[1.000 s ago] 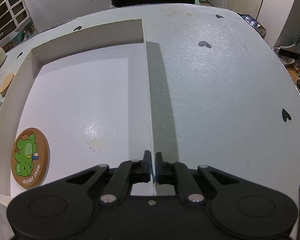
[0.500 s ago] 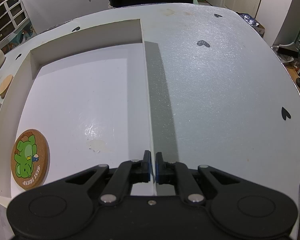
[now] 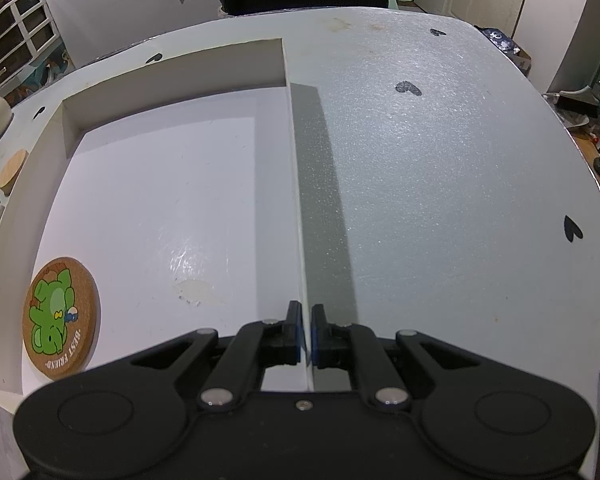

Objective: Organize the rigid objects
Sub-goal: 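Move the left gripper to the clear plastic box and grasp it, then carry the clear box with the left gripper into the tray beside the coaster, release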

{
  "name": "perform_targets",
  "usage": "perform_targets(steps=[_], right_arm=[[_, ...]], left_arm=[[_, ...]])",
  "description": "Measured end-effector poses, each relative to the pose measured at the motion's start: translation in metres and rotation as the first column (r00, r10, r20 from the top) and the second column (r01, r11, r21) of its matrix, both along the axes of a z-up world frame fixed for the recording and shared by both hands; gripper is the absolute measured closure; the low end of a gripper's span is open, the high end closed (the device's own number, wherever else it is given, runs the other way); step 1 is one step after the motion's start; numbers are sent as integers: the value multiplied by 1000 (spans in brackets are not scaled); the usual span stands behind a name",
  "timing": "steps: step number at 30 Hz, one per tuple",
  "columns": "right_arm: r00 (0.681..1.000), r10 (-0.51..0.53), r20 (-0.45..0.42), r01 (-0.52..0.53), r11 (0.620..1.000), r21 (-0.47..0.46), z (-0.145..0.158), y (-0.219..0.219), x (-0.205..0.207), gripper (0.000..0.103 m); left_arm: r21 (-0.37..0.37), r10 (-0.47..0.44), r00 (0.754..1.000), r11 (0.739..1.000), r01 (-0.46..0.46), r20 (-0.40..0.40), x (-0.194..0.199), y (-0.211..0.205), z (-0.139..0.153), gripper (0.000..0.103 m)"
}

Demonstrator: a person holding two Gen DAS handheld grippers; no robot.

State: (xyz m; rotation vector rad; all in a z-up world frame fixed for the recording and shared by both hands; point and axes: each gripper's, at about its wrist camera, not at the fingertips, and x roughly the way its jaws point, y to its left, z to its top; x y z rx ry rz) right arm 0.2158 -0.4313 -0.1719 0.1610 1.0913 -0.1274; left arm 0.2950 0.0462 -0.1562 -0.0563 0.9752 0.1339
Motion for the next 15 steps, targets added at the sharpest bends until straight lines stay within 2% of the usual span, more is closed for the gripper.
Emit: perform_targets(steps=[6,15], right_arm=[[1000,13,0,-13,1000,-7,0,2,1,97],[1000,24,5,-24,1000,-12,0,5,0,97]], left_arm=[[-48,5,999,999,-2,52,-32,-12,17,30],[-133,-63,993,988,76,104,-62,-59,56,30]])
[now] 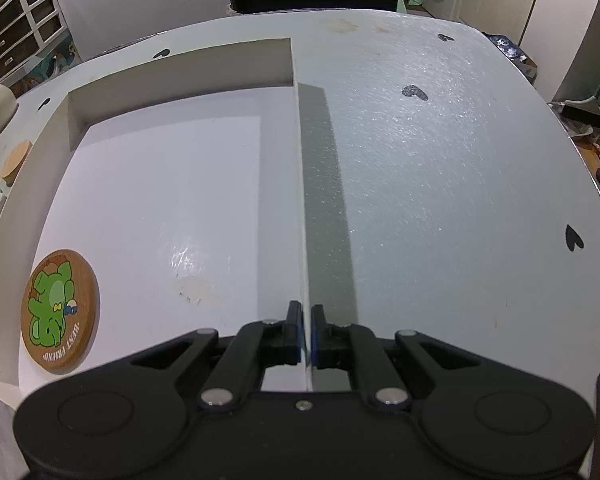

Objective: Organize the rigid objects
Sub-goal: 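Carry the clear box with the left gripper into the tray beside the coaster, release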

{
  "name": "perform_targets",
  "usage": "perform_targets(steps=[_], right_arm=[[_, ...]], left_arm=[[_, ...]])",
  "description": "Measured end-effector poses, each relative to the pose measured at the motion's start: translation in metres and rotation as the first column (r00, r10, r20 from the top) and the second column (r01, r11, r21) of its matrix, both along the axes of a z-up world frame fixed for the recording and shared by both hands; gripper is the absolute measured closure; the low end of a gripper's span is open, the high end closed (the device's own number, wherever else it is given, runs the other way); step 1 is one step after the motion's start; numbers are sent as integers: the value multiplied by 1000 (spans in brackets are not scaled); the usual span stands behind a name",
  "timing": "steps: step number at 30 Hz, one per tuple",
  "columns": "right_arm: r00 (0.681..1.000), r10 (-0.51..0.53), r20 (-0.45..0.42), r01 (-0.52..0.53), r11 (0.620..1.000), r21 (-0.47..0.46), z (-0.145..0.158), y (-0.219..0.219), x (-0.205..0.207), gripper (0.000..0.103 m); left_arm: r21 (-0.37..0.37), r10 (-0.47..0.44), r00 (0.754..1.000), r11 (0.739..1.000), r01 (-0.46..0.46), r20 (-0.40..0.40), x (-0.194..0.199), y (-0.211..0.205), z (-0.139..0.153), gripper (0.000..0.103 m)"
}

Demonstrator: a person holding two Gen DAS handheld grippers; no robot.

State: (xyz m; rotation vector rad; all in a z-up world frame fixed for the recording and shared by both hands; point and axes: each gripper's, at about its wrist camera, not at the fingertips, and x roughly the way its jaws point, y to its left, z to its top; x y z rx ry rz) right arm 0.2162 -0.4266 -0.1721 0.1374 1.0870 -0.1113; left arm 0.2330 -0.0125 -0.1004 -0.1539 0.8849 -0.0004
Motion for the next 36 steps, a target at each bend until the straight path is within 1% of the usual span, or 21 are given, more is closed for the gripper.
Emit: perform_targets(steps=[4,6,9,14,16,19,21,24,26,31,34,36], right_arm=[[1000,1,6,-1,1000,6,-1,-1,-2,97],[1000,1,7,-1,1000,9,-1,-2,-2,97],[1000,2,6,-2,1000,10,0,-3,-3,97],[1000,0,7,-1,1000,15,0,-4,-3,97],[1000,-1,8,0,1000,17,0,-4,-3,97],[1000,-1,9,1,1000,17,0,-5,-3,97],[1000,-1,9,1,1000,18,-1,-5,-3,98],[1000,-1,9,1,1000,20,-1,-5,-3,98],[1000,-2,9,2,1000,21,-1,-5,-3,98],[1000,-6,13,6,999,31,-1,-6,-3,98],[1000,-5,14,4,1000,31,-1,-6,-3,98],[1000,-4,14,4,1000,31,-1,-7,-4,98]], left_arm=[[-73,-54,999,996,54,-3,-1,-32,10,30],[-124,-93,996,988,92,-5,0,-51,15,30],[-169,-158,987,973,155,-3,4,-80,20,30],[-203,-251,968,949,241,-22,15,-126,23,30],[-213,-275,960,942,259,-47,21,-146,22,30],[-207,-305,949,937,283,-85,28,-177,16,30],[-221,-327,939,929,298,-107,30,-193,11,30],[-257,-348,925,917,303,-152,33,-213,2,30],[-276,-348,920,915,293,-178,35,-220,-5,30],[-339,-334,908,909,240,-252,35,-232,-27,30],[-361,-326,898,908,210,-297,33,-236,-40,30],[-362,-310,897,913,189,-315,33,-237,-47,30]])
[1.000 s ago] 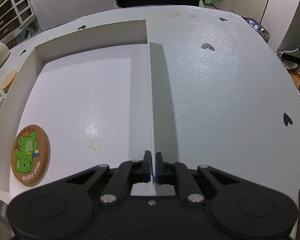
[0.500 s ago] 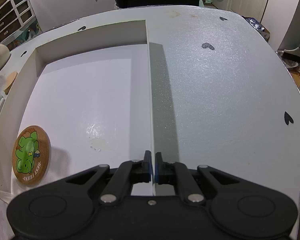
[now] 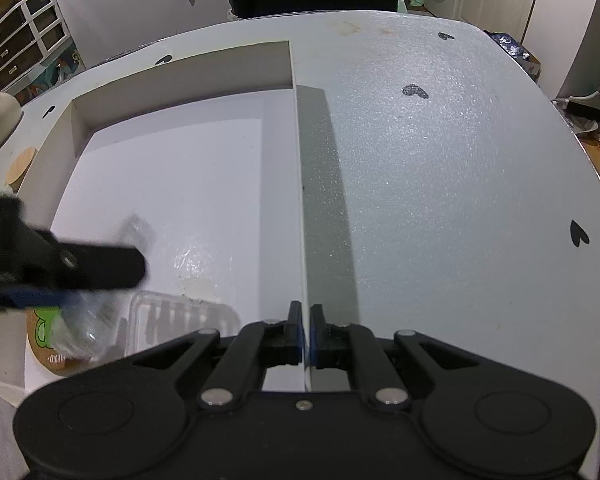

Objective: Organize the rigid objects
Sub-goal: 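Carry the clear box with the left gripper into the tray beside the coaster, release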

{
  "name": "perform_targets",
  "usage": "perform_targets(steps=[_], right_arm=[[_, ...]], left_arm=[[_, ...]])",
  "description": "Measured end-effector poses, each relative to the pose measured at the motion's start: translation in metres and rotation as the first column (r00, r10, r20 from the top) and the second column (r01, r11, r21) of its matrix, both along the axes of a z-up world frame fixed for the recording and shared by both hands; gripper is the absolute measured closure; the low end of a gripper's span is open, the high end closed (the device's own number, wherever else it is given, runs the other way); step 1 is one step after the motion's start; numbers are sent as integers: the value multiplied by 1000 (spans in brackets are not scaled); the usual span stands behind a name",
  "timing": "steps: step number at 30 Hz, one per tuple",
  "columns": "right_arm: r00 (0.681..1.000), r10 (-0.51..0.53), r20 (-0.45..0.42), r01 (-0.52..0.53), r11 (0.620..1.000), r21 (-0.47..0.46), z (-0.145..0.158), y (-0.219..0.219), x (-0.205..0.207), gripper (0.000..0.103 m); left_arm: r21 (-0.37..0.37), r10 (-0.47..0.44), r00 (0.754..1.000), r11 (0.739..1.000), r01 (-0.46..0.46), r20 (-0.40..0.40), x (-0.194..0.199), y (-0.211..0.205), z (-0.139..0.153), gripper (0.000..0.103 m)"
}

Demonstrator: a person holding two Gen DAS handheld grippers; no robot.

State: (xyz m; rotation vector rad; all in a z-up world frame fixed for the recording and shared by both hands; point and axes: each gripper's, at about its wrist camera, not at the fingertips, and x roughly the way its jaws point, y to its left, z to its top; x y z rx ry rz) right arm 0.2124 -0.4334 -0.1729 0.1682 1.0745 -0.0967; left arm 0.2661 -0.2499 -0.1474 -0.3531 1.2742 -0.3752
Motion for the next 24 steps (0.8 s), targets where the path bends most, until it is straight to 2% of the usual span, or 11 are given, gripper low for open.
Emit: perform_targets(steps=[8,9,10,12,17,24], right_arm=[[1000,1,0,-1,1000,0,0,0,0,98],[1000,1,0,-1,1000,0,0,0,0,98],[1000,2,0,-2,1000,-1,0,1,0,98],[1000,4,-1,-4,1000,-1,0,1,0,98],[1000,6,0,-6,1000,-1,0,1,0,98],[1000,6,0,-6,1000,-2,0,1,0,98]], left_arm=[[37,9,1000,999,-9,12,8,-4,-6,29],[38,3,1000,999,-3,5,8,-4,-7,26],[38,-2,1000,999,2,-4,7,-5,-8,19],[44,-9,1000,999,10,-17,6,-6,-9,14],[66,-32,998,997,36,-50,4,-6,-8,10],[66,-59,997,996,62,-56,-3,-4,-4,8]])
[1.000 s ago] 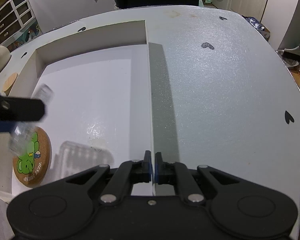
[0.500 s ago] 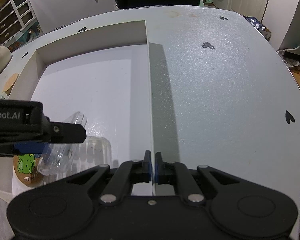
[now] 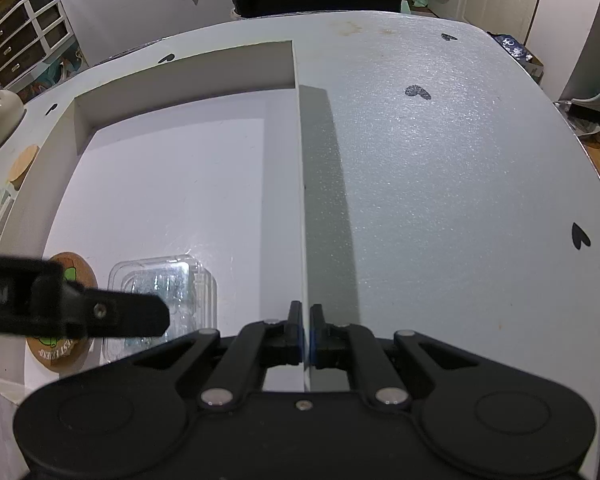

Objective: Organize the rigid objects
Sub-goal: 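Carry the clear box with the left gripper into the tray beside the coaster, release, then return the left gripper to the grey stand and grasp it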

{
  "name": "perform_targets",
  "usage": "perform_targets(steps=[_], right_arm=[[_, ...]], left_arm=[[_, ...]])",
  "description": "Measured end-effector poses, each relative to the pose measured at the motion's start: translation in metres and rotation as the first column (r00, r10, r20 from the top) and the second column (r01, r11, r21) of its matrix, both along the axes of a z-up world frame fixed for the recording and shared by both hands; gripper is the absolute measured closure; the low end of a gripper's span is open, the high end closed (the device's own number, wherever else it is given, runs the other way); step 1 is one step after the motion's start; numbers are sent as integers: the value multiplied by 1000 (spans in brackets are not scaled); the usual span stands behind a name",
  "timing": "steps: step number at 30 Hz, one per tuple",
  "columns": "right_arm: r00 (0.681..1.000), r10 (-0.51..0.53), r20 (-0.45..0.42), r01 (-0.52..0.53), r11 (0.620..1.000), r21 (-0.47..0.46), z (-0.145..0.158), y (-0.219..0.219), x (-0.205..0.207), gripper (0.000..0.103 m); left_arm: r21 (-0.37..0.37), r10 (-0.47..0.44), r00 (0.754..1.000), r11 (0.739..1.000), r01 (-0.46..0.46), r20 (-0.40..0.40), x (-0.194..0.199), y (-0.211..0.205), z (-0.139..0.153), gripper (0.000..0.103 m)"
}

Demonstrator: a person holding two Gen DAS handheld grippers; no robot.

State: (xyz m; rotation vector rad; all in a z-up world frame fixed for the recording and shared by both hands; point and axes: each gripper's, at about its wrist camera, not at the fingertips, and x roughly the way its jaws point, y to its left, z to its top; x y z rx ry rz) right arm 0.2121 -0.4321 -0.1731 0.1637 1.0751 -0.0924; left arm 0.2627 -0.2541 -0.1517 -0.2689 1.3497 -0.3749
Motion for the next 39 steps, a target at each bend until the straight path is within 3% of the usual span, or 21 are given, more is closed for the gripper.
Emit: perform_targets(steps=[12,20,30,39], right_arm=[[1000,0,0,0,1000,0,0,0,0,98],[1000,0,0,0,1000,-2,0,0,-1,98],[1000,0,1,0,1000,-1,0,0,-1,98],[1000,1,-5,-1,1000,-2,0,0,-1,98]], left_arm=[[-31,8,1000,999,-8,20,-9,11,15,6],[-48,0,997,999,4,73,-16,18,34,5],[-33,17,982,999,-11,190,-23,34,70,2],[43,47,942,997,-65,332,-23,61,100,0]])
